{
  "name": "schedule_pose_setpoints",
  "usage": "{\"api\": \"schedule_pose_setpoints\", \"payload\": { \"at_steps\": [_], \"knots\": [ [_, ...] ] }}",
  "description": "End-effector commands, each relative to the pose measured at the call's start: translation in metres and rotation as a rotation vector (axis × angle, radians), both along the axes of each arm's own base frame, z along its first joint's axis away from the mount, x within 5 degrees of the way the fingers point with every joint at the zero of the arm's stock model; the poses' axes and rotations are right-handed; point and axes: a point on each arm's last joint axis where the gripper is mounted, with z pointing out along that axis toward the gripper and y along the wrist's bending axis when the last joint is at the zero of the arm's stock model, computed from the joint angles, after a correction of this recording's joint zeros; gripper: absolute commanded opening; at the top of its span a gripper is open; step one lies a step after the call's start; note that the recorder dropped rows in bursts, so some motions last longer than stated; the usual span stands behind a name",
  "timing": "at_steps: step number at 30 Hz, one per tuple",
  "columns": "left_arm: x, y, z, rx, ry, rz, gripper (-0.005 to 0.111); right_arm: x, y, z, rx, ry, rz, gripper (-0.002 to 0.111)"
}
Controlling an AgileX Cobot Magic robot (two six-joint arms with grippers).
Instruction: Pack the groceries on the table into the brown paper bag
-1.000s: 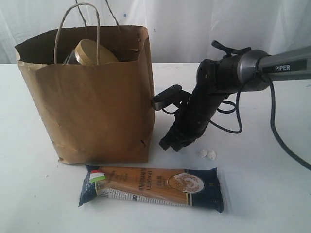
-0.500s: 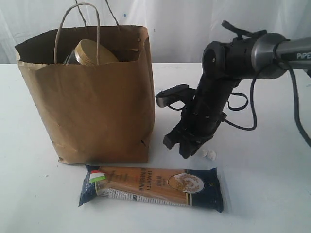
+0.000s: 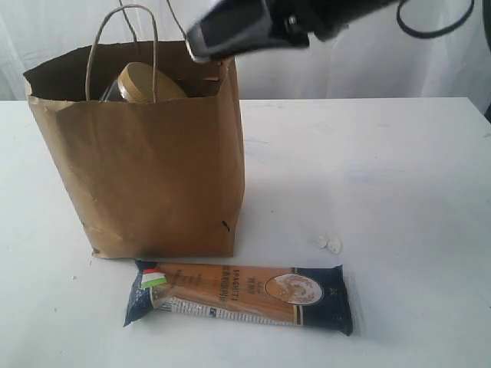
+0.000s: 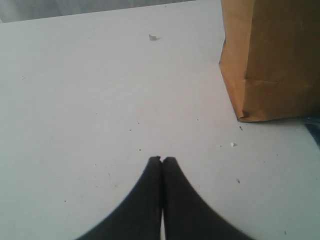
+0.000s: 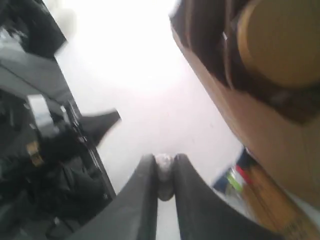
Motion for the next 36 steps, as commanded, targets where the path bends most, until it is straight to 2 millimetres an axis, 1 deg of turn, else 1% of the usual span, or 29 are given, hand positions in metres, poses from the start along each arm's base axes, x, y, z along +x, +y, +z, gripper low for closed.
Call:
{"api": "schedule_pose_setpoints", "payload": {
  "at_steps": [1, 2, 3, 4, 5, 6, 7, 8, 9, 12, 14, 17, 19, 21, 25, 28, 29, 30, 31, 32, 33, 34, 35, 36],
  "knots": [
    [0.0, -0.001, 0.0, -0.003, -0.002, -0.008, 0.0, 0.018, 0.004, 0.023, 0.197, -0.17, -0.141, 0.0],
    [0.0, -0.001, 0.0, -0.003, -0.002, -0.008, 0.0, 0.031, 0.003, 0.022, 0.208, -0.216, -0.218, 0.0],
    [0.0, -0.001, 0.0, -0.003, -0.002, -0.008, 0.0, 0.043, 0.005, 0.016, 0.209, -0.222, -0.276, 0.0],
    [0.0, -0.001, 0.0, -0.003, -0.002, -0.008, 0.0, 0.048, 0.007, 0.011, 0.205, -0.217, -0.289, 0.0],
    [0.0, -0.001, 0.0, -0.003, -0.002, -0.008, 0.0, 0.059, 0.011, 0.0, 0.189, -0.197, -0.309, 0.0],
    [0.0, -0.001, 0.0, -0.003, -0.002, -0.008, 0.0, 0.064, 0.012, -0.005, 0.181, -0.186, -0.312, 0.0],
    [0.0, -0.001, 0.0, -0.003, -0.002, -0.008, 0.0, 0.074, 0.017, -0.019, 0.16, -0.157, -0.317, 0.0],
    [0.0, -0.001, 0.0, -0.003, -0.002, -0.008, 0.0, 0.078, 0.019, -0.026, 0.146, -0.147, -0.314, 0.0],
    [0.0, -0.001, 0.0, -0.003, -0.002, -0.008, 0.0, 0.086, 0.023, -0.039, 0.124, -0.123, -0.312, 0.0],
    [0.0, -0.001, 0.0, -0.003, -0.002, -0.008, 0.0, 0.096, 0.028, -0.055, 0.097, -0.095, -0.314, 0.002],
    [0.0, -0.001, 0.0, -0.003, -0.002, -0.008, 0.0, 0.1, 0.029, -0.062, 0.086, -0.094, -0.32, 0.008],
    [0.0, -0.001, 0.0, -0.003, -0.002, -0.008, 0.0, 0.105, 0.03, -0.066, 0.081, -0.097, -0.341, 0.018],
    [0.0, -0.001, 0.0, -0.003, -0.002, -0.008, 0.0, 0.106, 0.03, -0.067, 0.081, -0.099, -0.348, 0.023],
    [0.0, -0.001, 0.0, -0.003, -0.002, -0.008, 0.0, 0.106, 0.03, -0.067, 0.08, -0.097, -0.344, 0.024],
    [0.0, -0.001, 0.0, -0.003, -0.002, -0.008, 0.0, 0.098, 0.03, -0.062, 0.081, -0.083, -0.296, 0.023],
    [0.0, -0.001, 0.0, -0.003, -0.002, -0.008, 0.0, 0.085, 0.03, -0.054, 0.08, -0.064, -0.221, 0.021],
    [0.0, -0.001, 0.0, -0.003, -0.002, -0.008, 0.0, 0.074, 0.027, -0.043, 0.082, -0.086, -0.165, 0.011],
    [0.0, -0.001, 0.0, -0.003, -0.002, -0.008, 0.0, 0.069, 0.026, -0.038, 0.082, -0.115, -0.143, 0.005],
    [0.0, -0.001, 0.0, -0.003, -0.002, -0.008, 0.0, 0.056, 0.02, -0.02, 0.085, -0.222, -0.103, 0.0],
    [0.0, -0.001, 0.0, -0.003, -0.002, -0.008, 0.0, 0.05, 0.017, -0.012, 0.088, -0.269, -0.093, 0.0],
    [0.0, -0.001, 0.0, -0.003, -0.002, -0.008, 0.0, 0.036, 0.009, 0.007, 0.085, -0.385, -0.079, 0.0],
    [0.0, -0.001, 0.0, -0.003, -0.002, -0.008, 0.0, 0.029, 0.004, 0.015, 0.073, -0.442, -0.075, 0.0],
    [0.0, -0.001, 0.0, -0.003, -0.002, -0.008, 0.0, 0.017, -0.005, 0.027, 0.024, -0.529, -0.073, 0.0],
    [0.0, -0.001, 0.0, -0.003, -0.002, -0.008, 0.0, 0.012, -0.009, 0.03, -0.01, -0.559, -0.07, 0.0]
  ]
}}
